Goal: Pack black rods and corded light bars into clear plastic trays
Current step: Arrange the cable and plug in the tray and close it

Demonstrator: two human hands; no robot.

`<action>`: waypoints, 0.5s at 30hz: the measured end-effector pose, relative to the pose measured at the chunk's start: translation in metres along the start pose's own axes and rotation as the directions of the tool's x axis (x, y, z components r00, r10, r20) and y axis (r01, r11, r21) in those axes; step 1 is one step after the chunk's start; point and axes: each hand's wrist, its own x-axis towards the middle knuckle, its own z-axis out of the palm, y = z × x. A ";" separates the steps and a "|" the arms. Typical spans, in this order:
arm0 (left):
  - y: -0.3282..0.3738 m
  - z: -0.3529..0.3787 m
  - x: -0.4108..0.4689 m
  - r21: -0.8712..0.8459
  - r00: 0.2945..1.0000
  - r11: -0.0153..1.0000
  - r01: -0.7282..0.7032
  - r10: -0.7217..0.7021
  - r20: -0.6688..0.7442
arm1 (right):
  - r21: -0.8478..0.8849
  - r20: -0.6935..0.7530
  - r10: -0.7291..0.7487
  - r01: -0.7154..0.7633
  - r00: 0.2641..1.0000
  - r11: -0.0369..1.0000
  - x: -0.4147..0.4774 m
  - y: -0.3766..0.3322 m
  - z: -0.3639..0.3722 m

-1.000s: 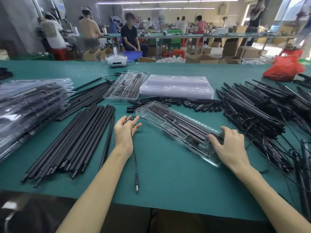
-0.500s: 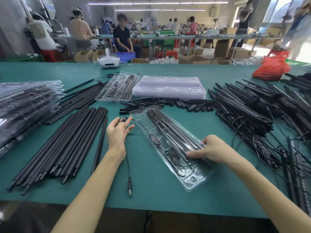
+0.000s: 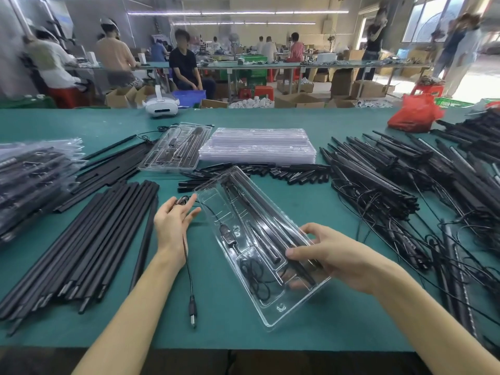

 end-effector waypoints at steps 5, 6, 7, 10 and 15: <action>0.000 0.000 0.000 -0.025 1.000 1.000 0.018 -0.018 0.001 | -0.026 0.054 -0.023 0.024 0.998 0.999 -0.005 0.008 0.001; 0.000 0.000 -0.001 -0.026 1.000 0.999 0.022 -0.022 -0.006 | -0.025 0.052 -0.034 0.035 0.998 0.999 -0.006 0.009 0.003; 0.001 0.001 -0.002 -0.025 1.000 0.999 0.022 -0.023 -0.009 | -0.005 0.067 -0.044 0.045 0.997 0.999 -0.006 0.009 0.005; 0.003 0.003 -0.004 -0.026 1.000 1.000 0.006 -0.007 -0.020 | 0.070 0.127 -0.063 0.055 0.990 0.996 -0.009 0.009 0.004; 0.004 0.005 -0.004 -0.043 0.998 0.999 -0.017 0.015 -0.057 | 0.135 0.337 -0.032 -0.015 0.941 0.991 -0.024 0.012 0.000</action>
